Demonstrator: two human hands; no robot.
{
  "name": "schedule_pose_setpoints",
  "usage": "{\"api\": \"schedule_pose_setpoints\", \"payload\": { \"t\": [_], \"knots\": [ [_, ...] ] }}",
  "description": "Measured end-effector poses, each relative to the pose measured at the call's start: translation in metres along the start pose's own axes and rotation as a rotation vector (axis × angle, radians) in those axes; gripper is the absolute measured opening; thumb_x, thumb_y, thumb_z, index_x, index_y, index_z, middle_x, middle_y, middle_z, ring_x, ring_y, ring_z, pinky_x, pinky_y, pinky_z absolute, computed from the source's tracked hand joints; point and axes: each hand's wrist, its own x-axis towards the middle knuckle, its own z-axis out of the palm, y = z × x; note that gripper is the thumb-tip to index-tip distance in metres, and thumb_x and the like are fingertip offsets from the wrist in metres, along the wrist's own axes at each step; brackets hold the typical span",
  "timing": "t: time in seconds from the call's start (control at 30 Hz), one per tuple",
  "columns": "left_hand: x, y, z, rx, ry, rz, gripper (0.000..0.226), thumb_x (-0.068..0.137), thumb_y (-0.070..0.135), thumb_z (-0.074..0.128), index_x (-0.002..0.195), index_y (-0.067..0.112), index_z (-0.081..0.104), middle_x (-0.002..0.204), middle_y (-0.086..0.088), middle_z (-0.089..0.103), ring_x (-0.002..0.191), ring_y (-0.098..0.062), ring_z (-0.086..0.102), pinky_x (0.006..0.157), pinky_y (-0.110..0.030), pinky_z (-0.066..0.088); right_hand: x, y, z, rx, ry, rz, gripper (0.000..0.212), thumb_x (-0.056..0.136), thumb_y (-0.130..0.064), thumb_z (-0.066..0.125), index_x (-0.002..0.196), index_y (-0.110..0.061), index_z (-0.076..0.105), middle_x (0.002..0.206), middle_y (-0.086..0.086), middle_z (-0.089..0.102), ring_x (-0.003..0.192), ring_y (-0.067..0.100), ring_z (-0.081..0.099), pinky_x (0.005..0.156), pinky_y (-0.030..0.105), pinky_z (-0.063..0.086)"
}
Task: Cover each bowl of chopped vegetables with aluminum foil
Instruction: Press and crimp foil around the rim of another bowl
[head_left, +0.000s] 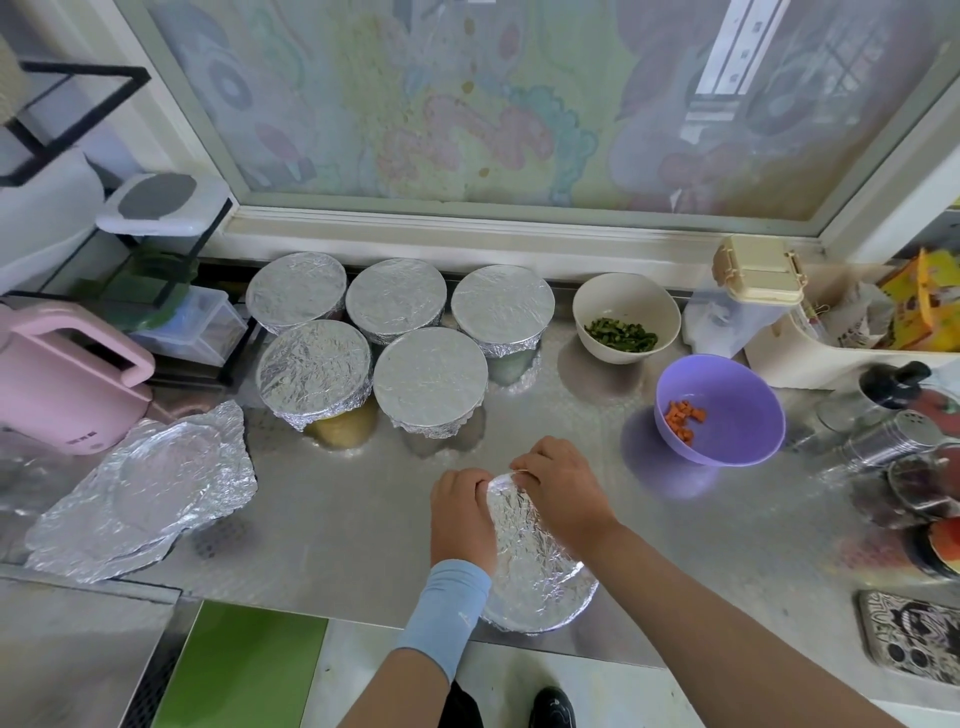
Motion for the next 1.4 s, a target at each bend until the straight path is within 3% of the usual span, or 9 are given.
{"api": "schedule_pose_setpoints", "payload": {
  "t": [0.2,0.3,0.37,0.57,0.73,0.83,0.97,1.23,1.4],
  "knots": [
    [0.002,0.009,-0.010,0.106,-0.044,0.104,0.041,0.089,-0.007,0.046,0.116,0.018,0.064,0.116,0.002,0.053,0.115,-0.017,0.040,0.094,-0.025,0.038,-0.013,-0.004,0.000,-0.142,0.156,0.080,0.005,0.082,-0.017,0.073,0.085,-0.016,0.070,0.088,0.002,0.054,0.080,0.026,0.054,0.070,0.038,0.050],
    [0.015,0.017,-0.006,0.092,-0.144,0.260,0.025,0.095,0.008,0.051,0.111,0.018,0.069,0.107,0.003,0.055,0.107,-0.014,0.042,0.093,-0.023,0.039,-0.018,-0.003,0.005,-0.133,0.203,0.110,0.014,0.087,-0.025,0.061,0.081,-0.016,0.069,0.085,0.003,0.055,0.077,0.027,0.054,0.062,0.040,0.050],
    [0.020,0.016,-0.002,0.065,-0.171,0.286,0.019,0.098,0.018,0.053,0.106,0.018,0.070,0.100,0.005,0.053,0.099,-0.011,0.041,0.089,-0.023,0.039,-0.019,0.000,0.008,-0.067,0.202,0.115,0.026,0.090,-0.029,0.050,0.083,-0.015,0.071,0.085,0.003,0.055,0.078,0.027,0.053,0.064,0.040,0.051],
    [0.019,0.009,0.005,0.031,-0.121,0.222,0.022,0.101,0.018,0.049,0.104,0.015,0.070,0.101,0.003,0.054,0.096,-0.006,0.036,0.084,-0.015,0.031,-0.015,0.007,0.007,-0.031,0.155,0.049,0.009,0.086,-0.014,0.067,0.080,-0.018,0.073,0.077,-0.001,0.054,0.073,0.022,0.052,0.068,0.022,0.039],
    [0.012,0.012,0.005,0.081,-0.059,0.126,0.025,0.103,0.017,0.044,0.107,0.013,0.068,0.106,-0.002,0.054,0.102,-0.013,0.039,0.086,-0.020,0.034,0.000,0.007,0.001,-0.062,0.062,-0.039,0.014,0.089,-0.021,0.060,0.089,-0.020,0.074,0.082,0.000,0.057,0.079,0.026,0.055,0.074,0.040,0.051],
    [0.006,0.008,0.000,0.112,0.019,0.041,0.025,0.102,0.014,0.043,0.109,0.012,0.067,0.106,-0.005,0.054,0.105,-0.021,0.045,0.088,-0.031,0.043,0.003,0.004,-0.003,-0.069,0.089,-0.011,0.014,0.085,-0.016,0.066,0.098,-0.017,0.073,0.090,0.002,0.058,0.085,0.027,0.055,0.081,0.039,0.049],
    [0.007,0.012,-0.002,0.084,-0.011,0.162,0.029,0.098,0.003,0.048,0.119,0.017,0.063,0.107,0.004,0.046,0.102,-0.010,0.039,0.084,-0.022,0.038,-0.003,0.003,-0.003,-0.011,0.072,0.057,0.011,0.089,-0.013,0.066,0.097,-0.015,0.072,0.092,0.002,0.058,0.090,0.026,0.052,0.084,0.035,0.046],
    [0.019,0.008,0.003,0.056,-0.055,0.151,0.025,0.103,0.020,0.044,0.110,0.015,0.068,0.105,0.004,0.054,0.100,-0.011,0.039,0.083,-0.016,0.029,0.000,0.007,-0.001,0.060,0.013,0.098,0.014,0.095,-0.017,0.059,0.094,-0.015,0.073,0.088,-0.001,0.054,0.088,0.020,0.049,0.079,0.025,0.040],
    [0.022,0.006,0.004,0.040,-0.100,0.111,0.029,0.104,0.021,0.040,0.108,0.014,0.067,0.109,0.000,0.055,0.104,-0.016,0.042,0.090,-0.027,0.039,0.002,0.008,-0.002,0.040,-0.038,0.090,0.018,0.098,-0.021,0.055,0.100,-0.018,0.073,0.092,-0.002,0.051,0.091,0.019,0.049,0.082,0.031,0.045]
  ]
}}
